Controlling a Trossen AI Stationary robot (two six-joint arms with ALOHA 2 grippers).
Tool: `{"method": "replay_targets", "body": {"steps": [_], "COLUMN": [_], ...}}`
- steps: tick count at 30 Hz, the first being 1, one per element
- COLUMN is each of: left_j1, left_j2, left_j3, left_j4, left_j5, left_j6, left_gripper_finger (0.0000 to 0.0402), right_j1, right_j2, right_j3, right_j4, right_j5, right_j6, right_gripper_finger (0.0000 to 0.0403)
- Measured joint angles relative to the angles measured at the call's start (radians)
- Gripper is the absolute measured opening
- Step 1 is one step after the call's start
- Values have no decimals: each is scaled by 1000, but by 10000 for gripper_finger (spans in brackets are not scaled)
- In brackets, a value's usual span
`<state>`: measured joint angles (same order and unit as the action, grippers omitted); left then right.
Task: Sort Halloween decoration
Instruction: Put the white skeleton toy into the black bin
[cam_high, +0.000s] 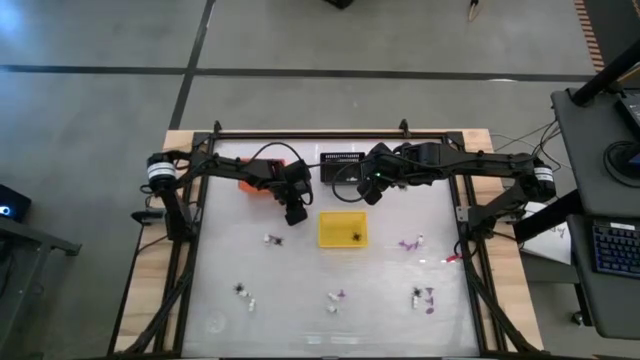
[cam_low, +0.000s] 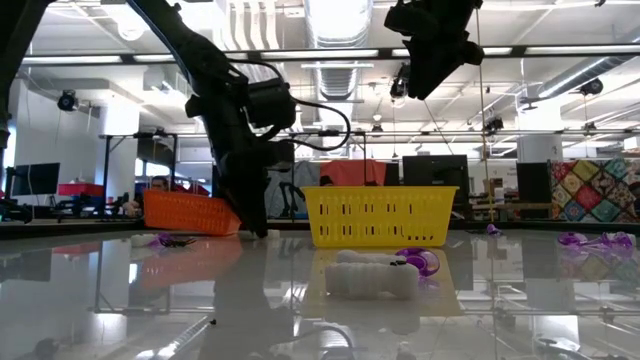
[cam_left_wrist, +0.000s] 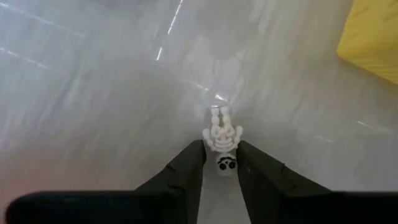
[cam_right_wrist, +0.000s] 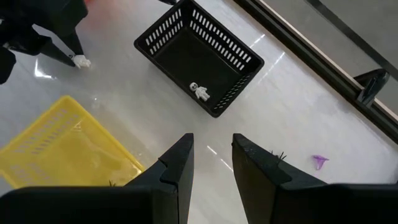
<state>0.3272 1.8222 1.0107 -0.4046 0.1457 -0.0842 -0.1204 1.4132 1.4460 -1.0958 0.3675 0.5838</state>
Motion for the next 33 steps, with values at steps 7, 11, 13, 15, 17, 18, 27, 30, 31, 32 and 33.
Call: {"method": "replay_targets", "body": {"steps": [7,11,13,15,17,18,27,30,31,32,33], "left_j1": [-10,-10,-11,-11,-11,-12,-12,-10,-10,-8,-5], "left_j2": [-2,-8,-14,-20,-31,-36,-114,-134,-138,-142,-144], "left_j3": [-1,-2,-3,-4,-5,-6,-6,-6,-6,-5,2], "left_j4": [0,-2,-5,-6,-13,-16,-21,-6,8,28,44], "left_j5": [-4,11,16,17,22,29,74,74,74,74,75], "left_j6": [23,45,48,49,50,49,73,87,96,102,106], "left_gripper_finger": [14,6,6,4,2,2,1,0,0,0,0], "right_j1": [0,0,0,0,0,0,0,0,0,0,0], "right_j2": [0,0,0,0,0,0,0,0,0,0,0], "right_j3": [0,0,0,0,0,0,0,0,0,0,0], "right_j4": [0,0,0,0,0,0,0,0,0,1,1], "right_j5": [0,0,0,0,0,0,0,0,0,0,0], "right_j6": [0,0,0,0,0,0,0,0,0,0,0], "right_gripper_finger": [98,98,98,98,98,98,98,98,98,98,98]}}
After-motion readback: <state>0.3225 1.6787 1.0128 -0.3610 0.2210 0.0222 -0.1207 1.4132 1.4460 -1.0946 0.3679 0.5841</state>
